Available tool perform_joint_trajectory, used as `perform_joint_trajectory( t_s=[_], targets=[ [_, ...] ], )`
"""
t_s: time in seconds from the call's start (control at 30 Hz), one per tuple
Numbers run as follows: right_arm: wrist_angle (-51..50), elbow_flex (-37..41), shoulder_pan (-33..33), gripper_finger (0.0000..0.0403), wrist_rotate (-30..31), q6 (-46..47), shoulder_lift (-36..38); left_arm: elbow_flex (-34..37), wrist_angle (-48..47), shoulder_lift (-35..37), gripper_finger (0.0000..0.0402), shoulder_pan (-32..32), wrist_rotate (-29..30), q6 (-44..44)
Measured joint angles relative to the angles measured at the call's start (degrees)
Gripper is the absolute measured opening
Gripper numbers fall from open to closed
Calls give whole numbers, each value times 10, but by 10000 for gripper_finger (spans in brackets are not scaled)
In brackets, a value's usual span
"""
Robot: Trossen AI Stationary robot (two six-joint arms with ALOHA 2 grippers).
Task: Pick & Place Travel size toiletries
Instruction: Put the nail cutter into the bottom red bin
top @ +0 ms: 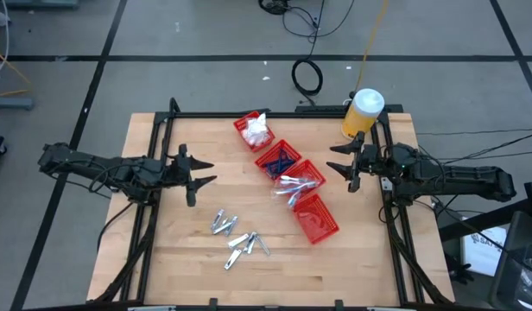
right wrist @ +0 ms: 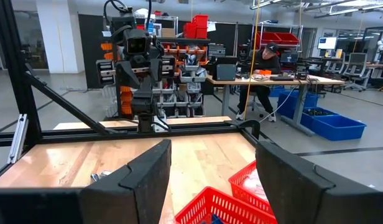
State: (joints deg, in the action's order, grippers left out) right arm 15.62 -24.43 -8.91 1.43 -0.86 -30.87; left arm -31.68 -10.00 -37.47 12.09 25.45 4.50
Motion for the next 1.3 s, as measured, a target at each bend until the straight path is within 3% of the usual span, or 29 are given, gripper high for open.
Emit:
perform_joint_trajectory(
  t_s=[1.0, 1.3],
  targets=[
    [0, 0, 0, 222, 0, 3, 0, 0, 0, 0, 175, 0, 0, 0],
    [12, 22, 0, 222, -1, 63, -1, 0, 0, 0, 175, 0, 0, 0]
  ],
)
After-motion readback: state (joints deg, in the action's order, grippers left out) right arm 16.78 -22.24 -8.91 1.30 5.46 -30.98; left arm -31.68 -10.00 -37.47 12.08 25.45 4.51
